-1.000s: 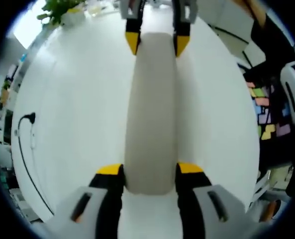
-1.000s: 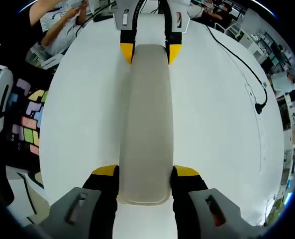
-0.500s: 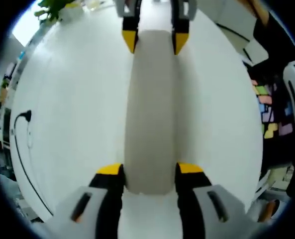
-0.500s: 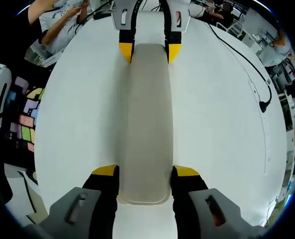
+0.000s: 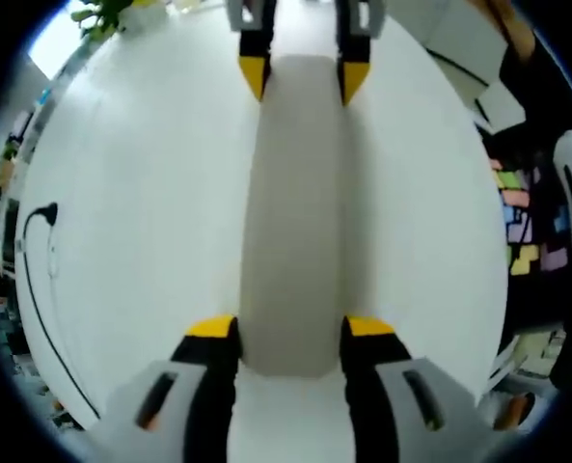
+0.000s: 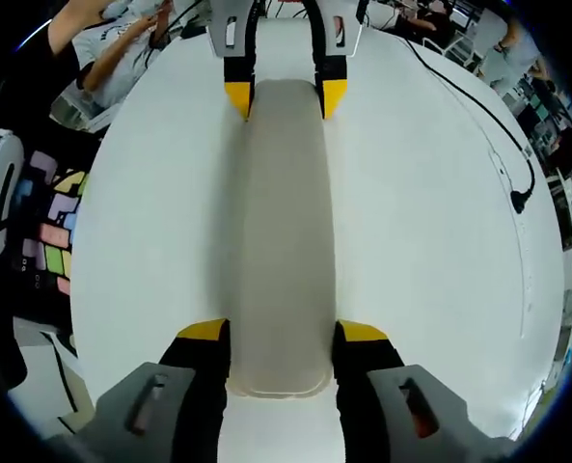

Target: Arrange the utensils inside the cutlery case until each visible utensil rests in its matching compartment.

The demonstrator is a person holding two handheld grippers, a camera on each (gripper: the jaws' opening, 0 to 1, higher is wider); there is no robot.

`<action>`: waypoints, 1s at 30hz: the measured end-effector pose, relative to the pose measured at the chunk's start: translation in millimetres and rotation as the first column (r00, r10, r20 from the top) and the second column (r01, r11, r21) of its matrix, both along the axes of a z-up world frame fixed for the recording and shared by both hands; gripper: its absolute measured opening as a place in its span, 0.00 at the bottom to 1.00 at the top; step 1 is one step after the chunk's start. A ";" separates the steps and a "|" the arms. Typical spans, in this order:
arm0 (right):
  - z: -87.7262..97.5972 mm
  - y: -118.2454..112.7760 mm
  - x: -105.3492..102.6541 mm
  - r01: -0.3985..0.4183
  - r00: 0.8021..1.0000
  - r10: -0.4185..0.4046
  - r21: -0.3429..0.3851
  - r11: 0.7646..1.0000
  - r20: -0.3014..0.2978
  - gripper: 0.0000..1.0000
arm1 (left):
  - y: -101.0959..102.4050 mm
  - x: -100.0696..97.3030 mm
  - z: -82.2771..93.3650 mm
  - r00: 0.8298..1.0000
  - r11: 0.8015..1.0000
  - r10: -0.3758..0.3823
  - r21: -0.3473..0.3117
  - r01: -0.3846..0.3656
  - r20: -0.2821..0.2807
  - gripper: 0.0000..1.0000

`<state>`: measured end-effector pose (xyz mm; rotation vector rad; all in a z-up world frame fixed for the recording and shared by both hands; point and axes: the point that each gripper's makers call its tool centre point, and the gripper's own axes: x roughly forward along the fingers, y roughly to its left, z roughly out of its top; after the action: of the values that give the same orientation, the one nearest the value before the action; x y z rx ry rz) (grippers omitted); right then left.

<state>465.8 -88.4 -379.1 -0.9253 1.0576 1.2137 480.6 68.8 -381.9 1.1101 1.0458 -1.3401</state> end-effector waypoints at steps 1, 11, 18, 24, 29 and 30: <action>0.1 -0.1 0.5 0.000 1.000 0.000 0.001 1.000 0.000 0.43 | -0.1 -0.3 0.0 1.000 1.000 -0.002 0.001 0.002 0.000 0.44; 1.0 1.3 5.5 0.033 0.999 -0.033 0.021 0.999 0.001 0.44 | 0.7 -2.1 0.7 1.000 1.000 -0.003 -0.026 0.002 -0.005 0.44; -0.3 2.8 0.7 0.041 0.999 -0.041 0.031 0.999 0.003 0.45 | -0.3 -2.5 1.2 0.999 1.000 0.023 -0.019 -0.023 -0.035 0.48; 11.0 9.3 -1.4 0.046 0.999 -0.045 0.106 0.993 -0.007 0.63 | 6.6 -1.2 5.5 0.999 1.000 0.026 0.001 -0.026 -0.021 0.68; 40.6 2.2 25.9 0.058 0.991 -0.080 0.194 0.979 0.108 0.87 | 2.7 3.6 34.4 0.998 0.995 0.033 -0.092 -0.029 0.049 0.99; 44.7 -3.3 33.6 0.101 0.983 -0.128 0.199 0.975 0.131 0.92 | 4.6 5.0 40.7 0.997 0.995 0.030 -0.098 -0.023 0.066 0.99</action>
<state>499.4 -91.6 -334.4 -0.7786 0.8523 1.1147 485.6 73.4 -341.3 1.0587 0.9336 -1.3094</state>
